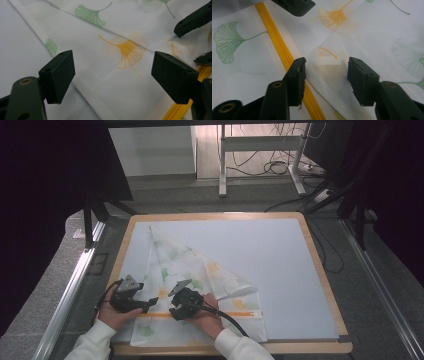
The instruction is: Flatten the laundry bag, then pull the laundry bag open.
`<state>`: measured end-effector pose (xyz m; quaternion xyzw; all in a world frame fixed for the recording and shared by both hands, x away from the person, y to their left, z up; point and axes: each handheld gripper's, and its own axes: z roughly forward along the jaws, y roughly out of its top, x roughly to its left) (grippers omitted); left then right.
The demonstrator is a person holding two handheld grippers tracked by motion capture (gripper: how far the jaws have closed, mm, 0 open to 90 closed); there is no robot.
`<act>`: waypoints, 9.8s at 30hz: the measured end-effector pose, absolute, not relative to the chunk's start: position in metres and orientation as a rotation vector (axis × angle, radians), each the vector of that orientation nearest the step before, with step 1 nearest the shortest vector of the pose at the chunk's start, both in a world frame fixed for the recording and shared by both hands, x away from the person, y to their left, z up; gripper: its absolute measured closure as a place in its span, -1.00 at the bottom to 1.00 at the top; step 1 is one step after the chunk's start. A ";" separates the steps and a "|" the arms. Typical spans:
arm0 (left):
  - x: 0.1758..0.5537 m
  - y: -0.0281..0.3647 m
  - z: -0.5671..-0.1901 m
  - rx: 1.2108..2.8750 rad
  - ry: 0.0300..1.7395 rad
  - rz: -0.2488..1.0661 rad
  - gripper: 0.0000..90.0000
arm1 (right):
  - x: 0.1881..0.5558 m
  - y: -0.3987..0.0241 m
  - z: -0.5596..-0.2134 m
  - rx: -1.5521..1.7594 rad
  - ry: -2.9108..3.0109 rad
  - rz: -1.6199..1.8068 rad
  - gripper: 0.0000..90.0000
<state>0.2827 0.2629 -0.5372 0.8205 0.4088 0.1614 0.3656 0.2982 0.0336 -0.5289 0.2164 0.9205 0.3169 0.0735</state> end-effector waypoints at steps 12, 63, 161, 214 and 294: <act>0.283 0.263 -0.538 2.114 1.051 0.415 -0.58 | 0.302 0.028 -0.529 0.610 2.732 0.931 0.78; 0.283 0.262 -0.538 2.114 1.047 0.416 -0.59 | 0.323 -0.014 -0.484 0.681 2.640 1.083 0.93; 0.283 0.262 -0.539 2.128 1.038 0.414 -0.59 | 0.416 -0.126 -0.455 1.111 2.285 1.204 0.93; 0.285 0.262 -0.539 2.123 1.028 0.395 -0.59 | 0.465 -0.188 -0.473 1.330 2.051 1.158 0.11; 0.280 0.197 -0.517 2.144 0.837 0.357 -0.44 | 0.247 -0.226 -0.499 1.053 2.489 1.176 0.97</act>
